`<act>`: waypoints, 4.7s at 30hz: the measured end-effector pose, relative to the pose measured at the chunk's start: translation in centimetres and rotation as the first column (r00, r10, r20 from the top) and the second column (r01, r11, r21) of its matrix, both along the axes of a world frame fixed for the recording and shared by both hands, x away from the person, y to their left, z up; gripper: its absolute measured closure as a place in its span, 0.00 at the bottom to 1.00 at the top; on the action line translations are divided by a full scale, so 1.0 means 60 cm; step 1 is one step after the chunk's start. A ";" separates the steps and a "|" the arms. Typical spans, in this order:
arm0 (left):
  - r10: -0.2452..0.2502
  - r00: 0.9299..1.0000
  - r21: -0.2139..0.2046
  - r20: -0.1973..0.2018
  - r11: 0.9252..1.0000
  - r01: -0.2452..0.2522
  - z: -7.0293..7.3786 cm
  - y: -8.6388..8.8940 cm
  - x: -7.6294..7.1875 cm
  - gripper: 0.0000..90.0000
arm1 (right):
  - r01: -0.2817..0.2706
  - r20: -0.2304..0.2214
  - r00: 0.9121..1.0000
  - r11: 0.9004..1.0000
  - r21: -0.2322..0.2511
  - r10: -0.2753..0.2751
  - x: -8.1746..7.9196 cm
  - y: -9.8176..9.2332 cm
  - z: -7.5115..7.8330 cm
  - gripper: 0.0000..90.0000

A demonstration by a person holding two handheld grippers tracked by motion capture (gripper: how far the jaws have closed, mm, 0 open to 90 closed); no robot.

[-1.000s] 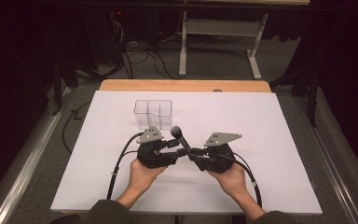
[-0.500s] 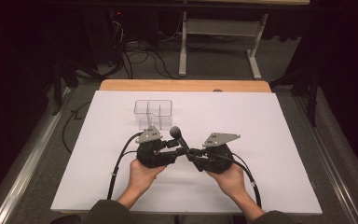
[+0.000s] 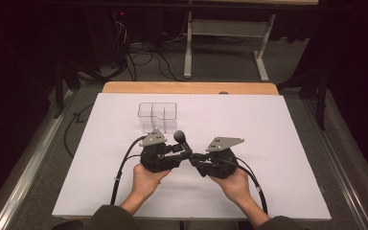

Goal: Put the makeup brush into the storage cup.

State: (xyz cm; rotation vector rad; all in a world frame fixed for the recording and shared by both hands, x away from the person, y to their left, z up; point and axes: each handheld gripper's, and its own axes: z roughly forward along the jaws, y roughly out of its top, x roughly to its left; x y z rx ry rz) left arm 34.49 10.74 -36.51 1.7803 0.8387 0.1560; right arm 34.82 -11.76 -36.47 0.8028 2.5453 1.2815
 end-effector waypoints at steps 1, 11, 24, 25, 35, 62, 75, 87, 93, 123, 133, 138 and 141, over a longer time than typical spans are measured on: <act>-0.001 1.000 -0.004 -0.002 1.000 0.001 0.000 0.000 0.000 0.66 | 0.002 0.000 1.000 1.000 0.001 -0.002 0.000 0.000 0.000 0.85; -0.012 1.000 -0.013 -0.015 1.000 0.012 -0.001 0.000 0.001 0.68 | -0.003 0.003 1.000 1.000 0.002 0.003 -0.001 0.005 -0.001 0.85; -0.035 0.999 -0.010 -0.018 0.999 0.035 -0.001 0.002 0.001 0.72 | -0.010 0.001 1.000 1.000 -0.006 0.010 -0.002 0.010 -0.005 0.85; -0.036 0.999 -0.013 -0.019 0.999 0.036 -0.002 0.001 0.001 0.73 | -0.010 0.000 1.000 1.000 -0.007 0.010 -0.002 0.011 -0.005 0.85; -0.052 0.998 -0.034 -0.027 0.998 0.051 0.000 0.003 0.001 0.77 | -0.018 0.014 1.000 1.000 -0.012 0.019 -0.004 0.013 -0.006 0.85; -0.054 0.998 -0.024 -0.024 0.998 0.053 0.004 0.006 -0.001 0.78 | -0.009 0.001 1.000 1.000 0.009 0.009 -0.002 0.008 -0.005 0.76; -0.019 1.000 -0.016 -0.012 1.000 0.019 0.011 0.023 -0.002 0.78 | 0.027 0.024 0.999 0.997 0.078 -0.029 -0.005 -0.030 0.008 0.57; -0.012 1.000 -0.013 -0.006 1.000 0.012 0.014 0.028 -0.004 0.78 | 0.073 0.030 0.997 0.990 0.117 -0.077 0.001 -0.075 0.023 0.48; -0.009 1.000 -0.015 -0.006 1.000 0.009 0.015 0.030 -0.005 0.78 | 0.101 0.041 0.993 0.987 0.124 -0.107 0.003 -0.099 0.029 0.45; 0.005 1.000 -0.009 0.011 1.000 -0.005 0.025 0.048 -0.012 0.78 | 0.262 0.096 0.954 0.947 0.184 -0.283 0.006 -0.217 0.027 0.36; 0.029 0.999 -0.010 0.019 1.000 -0.028 0.034 0.066 -0.014 0.78 | 0.319 0.090 0.936 0.929 0.185 -0.339 0.004 -0.248 0.013 0.33; 0.047 0.999 -0.010 0.028 0.999 -0.047 0.039 0.078 -0.013 0.78 | 0.332 0.097 0.929 0.921 0.204 -0.356 0.004 -0.253 0.005 0.33; 0.060 0.998 -0.012 0.033 0.998 -0.059 0.042 0.087 -0.012 0.78 | 0.339 0.100 0.925 0.914 0.223 -0.367 0.002 -0.255 -0.003 0.33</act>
